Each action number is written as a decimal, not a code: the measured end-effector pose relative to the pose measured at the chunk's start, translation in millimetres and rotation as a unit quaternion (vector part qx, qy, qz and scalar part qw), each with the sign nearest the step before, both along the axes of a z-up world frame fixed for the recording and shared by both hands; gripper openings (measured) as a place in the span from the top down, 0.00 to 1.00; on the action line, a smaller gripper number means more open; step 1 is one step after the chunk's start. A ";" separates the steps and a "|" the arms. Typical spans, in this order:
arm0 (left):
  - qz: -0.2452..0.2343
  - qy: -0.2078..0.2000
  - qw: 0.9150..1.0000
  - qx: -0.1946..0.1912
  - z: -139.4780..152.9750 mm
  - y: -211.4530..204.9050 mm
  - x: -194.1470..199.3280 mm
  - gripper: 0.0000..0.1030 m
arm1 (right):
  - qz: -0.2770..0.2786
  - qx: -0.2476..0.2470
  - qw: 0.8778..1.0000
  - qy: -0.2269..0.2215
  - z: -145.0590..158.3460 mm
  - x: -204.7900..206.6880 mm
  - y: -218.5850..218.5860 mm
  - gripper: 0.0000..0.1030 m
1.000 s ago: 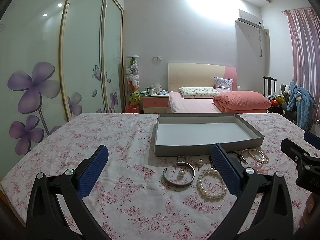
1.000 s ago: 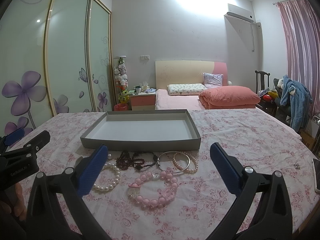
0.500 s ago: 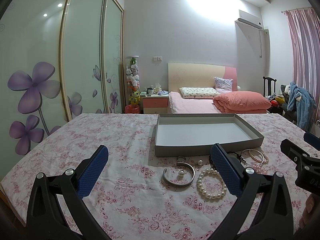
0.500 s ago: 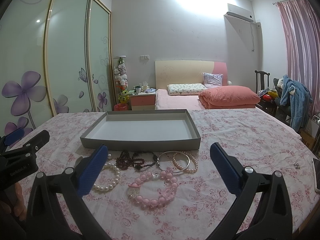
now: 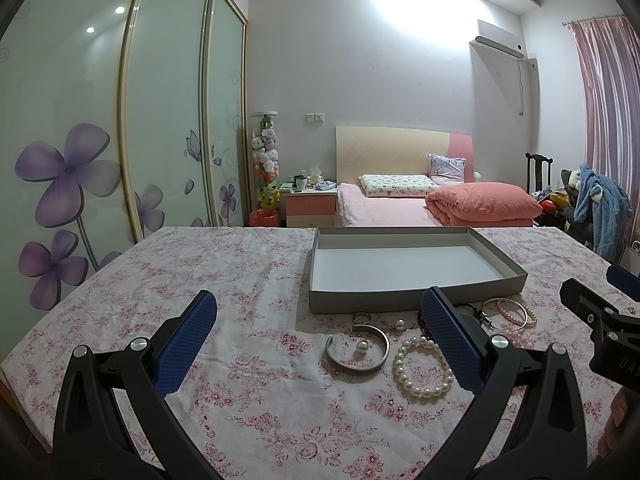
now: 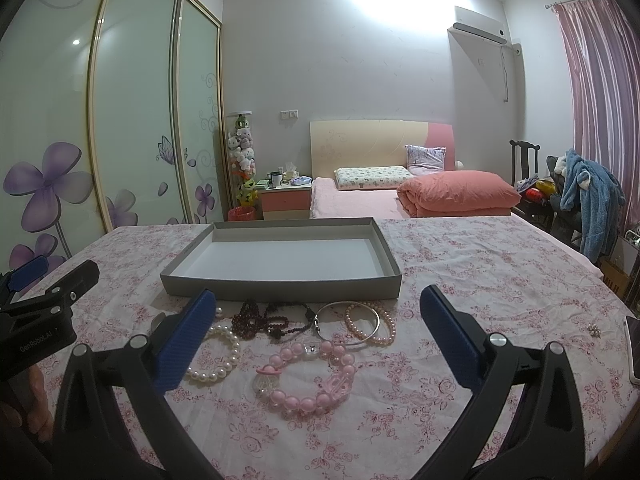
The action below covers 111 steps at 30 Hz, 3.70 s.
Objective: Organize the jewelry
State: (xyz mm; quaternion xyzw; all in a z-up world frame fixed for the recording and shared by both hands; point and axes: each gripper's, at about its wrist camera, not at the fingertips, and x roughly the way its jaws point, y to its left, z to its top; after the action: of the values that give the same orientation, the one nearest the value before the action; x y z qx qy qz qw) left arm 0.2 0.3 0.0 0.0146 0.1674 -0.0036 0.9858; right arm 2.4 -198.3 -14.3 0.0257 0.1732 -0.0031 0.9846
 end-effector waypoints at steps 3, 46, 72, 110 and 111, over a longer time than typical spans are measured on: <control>0.000 0.000 1.000 0.000 0.0 0.0 -0.1 0.02 | 0.000 0.000 1.000 0.000 0.0 -0.1 0.1 0.04; -0.008 0.064 0.998 -0.011 -12.5 4.9 20.2 0.02 | -0.025 0.028 0.998 0.052 -14.1 22.2 -23.7 0.04; -0.056 0.171 0.984 -0.014 -44.1 2.6 47.6 0.02 | 0.001 0.013 0.967 0.256 -76.0 72.6 -26.2 0.48; -0.035 0.298 0.954 0.013 -75.7 -10.6 126.3 0.34 | -0.004 0.008 0.967 0.254 -74.0 75.2 -36.2 0.76; -0.034 0.298 0.954 0.012 -75.9 -10.0 126.1 0.34 | -0.004 0.008 0.967 0.254 -74.0 75.4 -36.0 0.76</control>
State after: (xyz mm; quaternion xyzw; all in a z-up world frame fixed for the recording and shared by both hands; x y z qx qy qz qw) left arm 126.3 -9.7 -75.9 0.0305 0.4527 -0.0396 0.8903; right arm 77.8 -234.3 -88.3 0.0326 0.4175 -0.0118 0.9080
